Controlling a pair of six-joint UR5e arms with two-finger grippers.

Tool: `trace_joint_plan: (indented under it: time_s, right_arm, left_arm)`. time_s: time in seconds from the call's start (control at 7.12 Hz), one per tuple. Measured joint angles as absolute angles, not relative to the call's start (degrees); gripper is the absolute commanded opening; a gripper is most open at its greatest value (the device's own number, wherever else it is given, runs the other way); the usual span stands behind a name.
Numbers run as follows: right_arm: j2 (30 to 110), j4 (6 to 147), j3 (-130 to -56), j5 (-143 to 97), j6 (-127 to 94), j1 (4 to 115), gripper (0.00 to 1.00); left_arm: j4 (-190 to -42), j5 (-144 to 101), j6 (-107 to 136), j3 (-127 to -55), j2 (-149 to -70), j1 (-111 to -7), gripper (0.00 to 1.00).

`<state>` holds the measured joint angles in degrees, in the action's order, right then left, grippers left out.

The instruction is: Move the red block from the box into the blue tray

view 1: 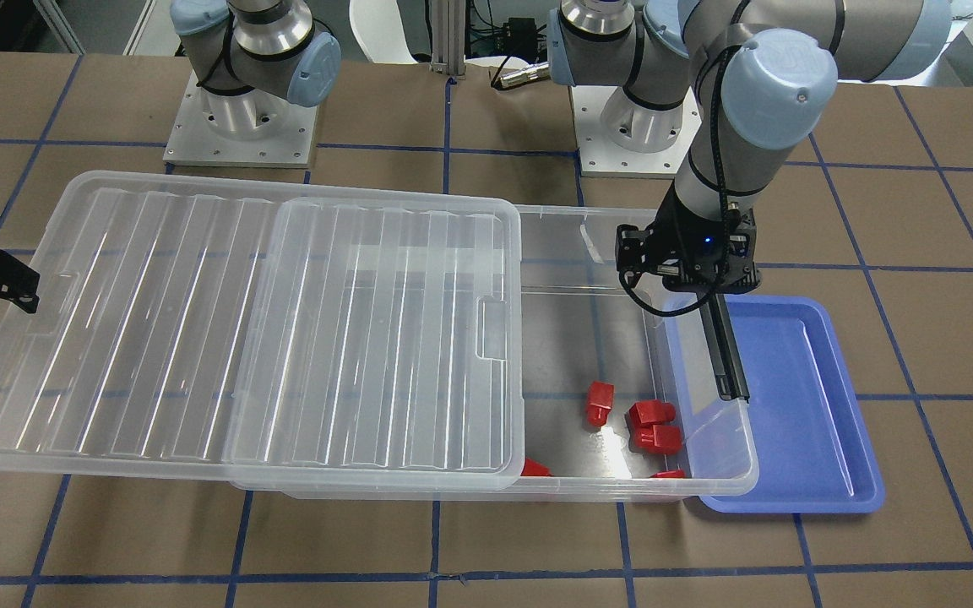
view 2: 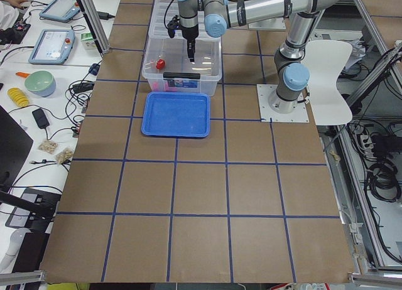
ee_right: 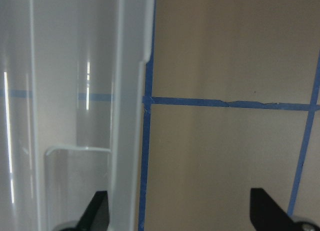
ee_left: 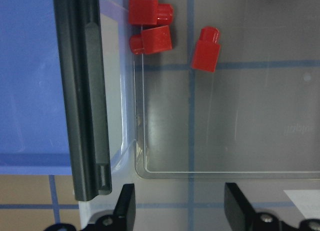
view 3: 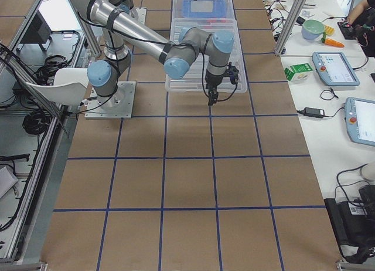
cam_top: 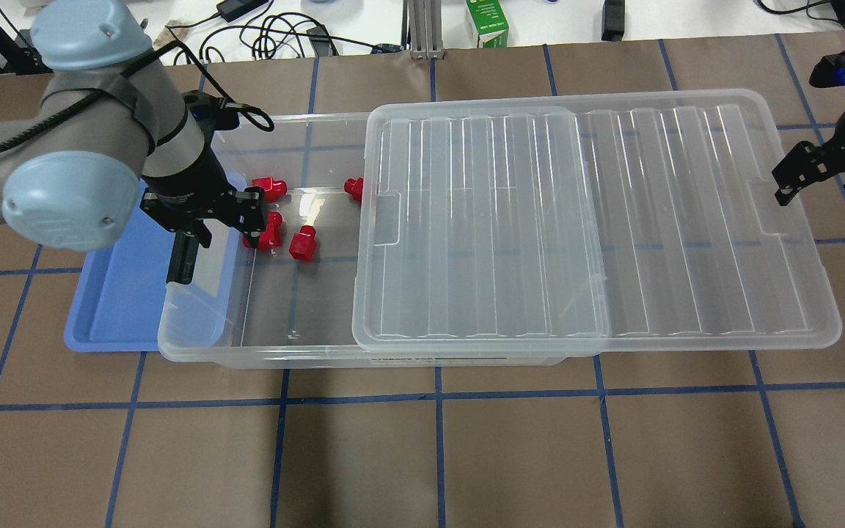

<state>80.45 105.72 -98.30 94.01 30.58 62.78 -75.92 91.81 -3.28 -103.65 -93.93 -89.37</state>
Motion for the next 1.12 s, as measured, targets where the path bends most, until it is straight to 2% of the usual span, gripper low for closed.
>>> trace_joint_plan:
  time_s: [0.56,1.12]
  right_arm:
    - [80.9,104.2,-96.6,94.2,29.8,62.0,1.0]
    - [86.2,86.7,-84.3,93.8,27.5,65.3,1.0]
  left_arm:
    - [-65.3,89.8,-4.0,-106.4,-100.2,-91.2,0.67]
    - [-55.4,89.3,-5.7,-108.2,-107.5,-91.2,0.67]
